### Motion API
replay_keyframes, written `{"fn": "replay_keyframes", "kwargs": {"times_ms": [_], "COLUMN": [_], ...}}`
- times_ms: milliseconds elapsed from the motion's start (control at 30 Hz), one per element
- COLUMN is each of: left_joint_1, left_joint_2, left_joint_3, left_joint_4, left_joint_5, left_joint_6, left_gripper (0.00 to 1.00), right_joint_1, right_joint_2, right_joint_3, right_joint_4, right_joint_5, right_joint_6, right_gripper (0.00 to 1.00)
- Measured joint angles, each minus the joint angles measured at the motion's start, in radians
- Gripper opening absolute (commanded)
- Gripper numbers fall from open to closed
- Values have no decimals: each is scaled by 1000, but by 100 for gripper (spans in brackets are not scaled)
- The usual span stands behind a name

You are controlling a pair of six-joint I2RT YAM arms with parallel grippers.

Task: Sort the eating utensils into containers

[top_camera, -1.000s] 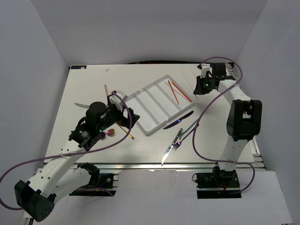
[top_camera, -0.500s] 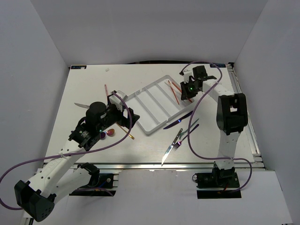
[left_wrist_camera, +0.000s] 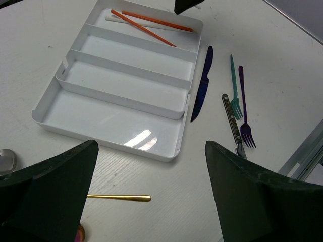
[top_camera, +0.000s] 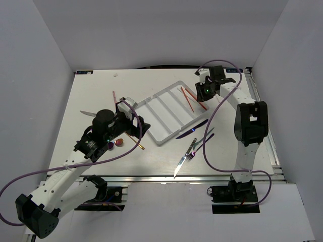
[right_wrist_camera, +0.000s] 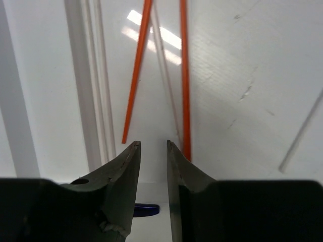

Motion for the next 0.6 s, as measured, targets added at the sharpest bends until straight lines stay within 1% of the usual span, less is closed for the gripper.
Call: {"fn": "replay_keyframes", "kwargs": {"times_ms": [33, 133, 167, 267, 300, 433, 600], "left_joint_1": [0, 0, 0, 0, 0, 0, 0], "left_joint_2": [0, 0, 0, 0, 0, 0, 0], "left_joint_3": [0, 0, 0, 0, 0, 0, 0], "left_joint_4": [0, 0, 0, 0, 0, 0, 0], "left_joint_5": [0, 0, 0, 0, 0, 0, 0], "left_joint_6": [0, 0, 0, 0, 0, 0, 0], "left_gripper": [98, 98, 98, 98, 98, 98, 98], "right_joint_1": [-3, -16, -23, -42, -48, -69, -101], "right_joint_2": [0, 0, 3, 31, 50, 129, 220], "right_joint_3": [14, 55, 69, 114, 131, 174, 229], "right_joint_4": [3, 10, 14, 28, 34, 44, 25], "right_joint_5": [14, 95, 128, 190, 214, 272, 286], "right_joint_6": [-2, -12, -16, -18, -18, -23, -21], "right_gripper": [34, 38, 41, 54, 56, 57, 56]}}
